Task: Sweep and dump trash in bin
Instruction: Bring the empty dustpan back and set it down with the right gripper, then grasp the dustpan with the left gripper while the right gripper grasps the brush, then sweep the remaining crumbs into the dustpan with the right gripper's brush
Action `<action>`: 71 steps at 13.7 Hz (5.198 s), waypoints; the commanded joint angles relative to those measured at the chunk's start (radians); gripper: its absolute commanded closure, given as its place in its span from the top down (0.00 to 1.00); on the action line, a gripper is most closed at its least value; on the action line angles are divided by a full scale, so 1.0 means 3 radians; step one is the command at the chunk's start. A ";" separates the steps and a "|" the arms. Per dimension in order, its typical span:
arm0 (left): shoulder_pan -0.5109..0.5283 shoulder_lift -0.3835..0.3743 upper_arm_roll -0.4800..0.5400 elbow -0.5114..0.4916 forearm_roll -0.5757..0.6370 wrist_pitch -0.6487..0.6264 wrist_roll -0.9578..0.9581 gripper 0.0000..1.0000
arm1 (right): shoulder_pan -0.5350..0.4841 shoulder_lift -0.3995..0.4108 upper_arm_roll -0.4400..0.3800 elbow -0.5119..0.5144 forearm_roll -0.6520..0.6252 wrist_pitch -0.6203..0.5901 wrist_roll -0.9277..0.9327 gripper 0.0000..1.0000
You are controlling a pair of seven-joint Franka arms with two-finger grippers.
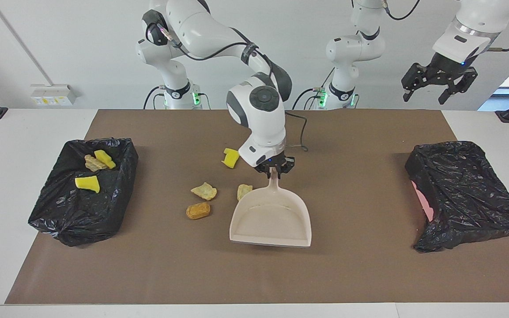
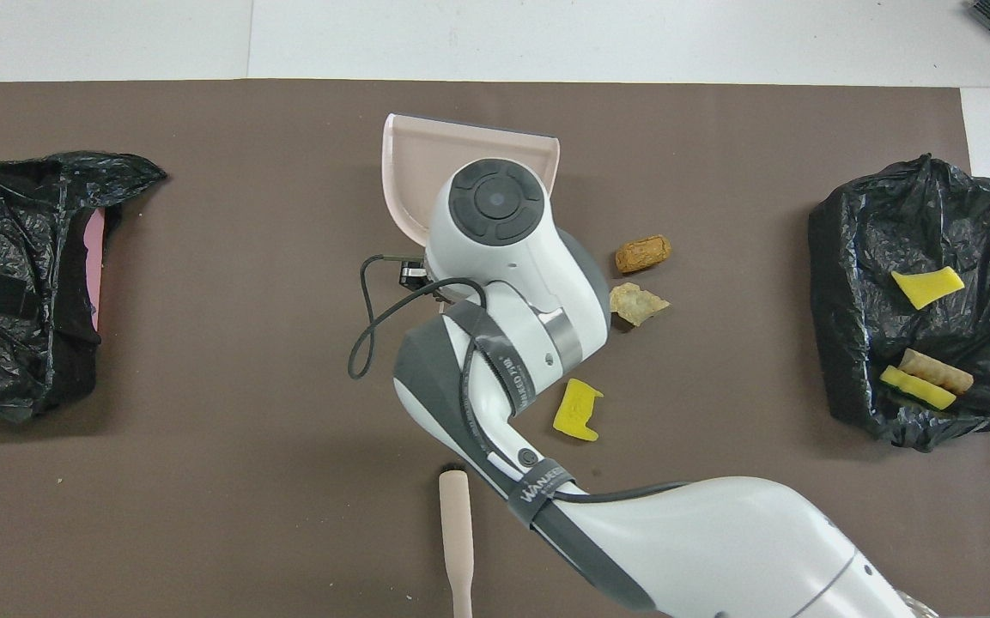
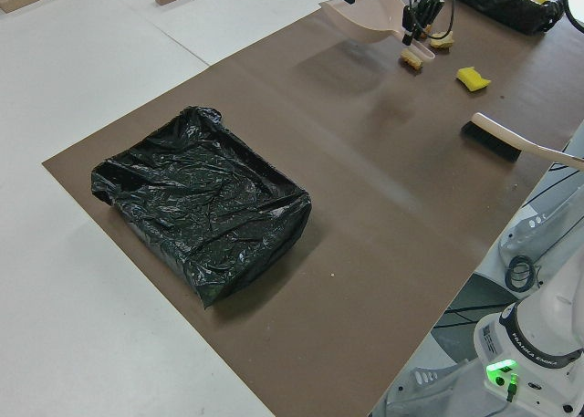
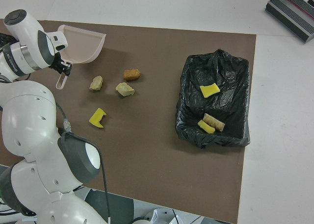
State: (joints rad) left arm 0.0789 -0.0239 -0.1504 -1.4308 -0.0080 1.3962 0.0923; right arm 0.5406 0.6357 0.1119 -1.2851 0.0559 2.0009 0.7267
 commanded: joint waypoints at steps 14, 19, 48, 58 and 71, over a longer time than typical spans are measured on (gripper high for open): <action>-0.0018 -0.0110 -0.0015 -0.0093 0.0042 -0.0241 0.0004 1.00 | 0.0167 0.0366 -0.0015 0.0167 0.0115 0.0330 0.0093 1.00; -0.0028 -0.0099 -0.0025 -0.0119 0.0021 0.0044 0.0060 1.00 | 0.0115 -0.0257 -0.0015 -0.0241 0.0126 0.0051 0.0093 1.00; -0.1628 0.1358 -0.0015 -0.1091 0.0333 0.2627 -0.1842 1.00 | 0.1670 -0.2426 -0.0015 -0.3964 0.0836 0.1154 0.0554 0.00; -0.1613 0.1332 -0.0010 -0.1034 0.0384 0.2479 -0.1806 0.06 | 0.0874 -0.3094 -0.0035 -0.3754 0.0617 0.0046 0.0284 0.00; -0.1424 0.0693 0.0016 -0.1106 0.0384 0.1073 0.0815 0.00 | -0.1260 -0.2371 -0.0025 -0.2968 -0.1248 -0.0152 -0.2074 0.00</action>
State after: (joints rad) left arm -0.3528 0.2089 -0.1432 -1.7346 0.0920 1.7365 0.2289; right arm 0.2057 -0.1824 0.0880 -2.2519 -0.2587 1.9180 0.1411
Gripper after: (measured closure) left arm 0.687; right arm 0.736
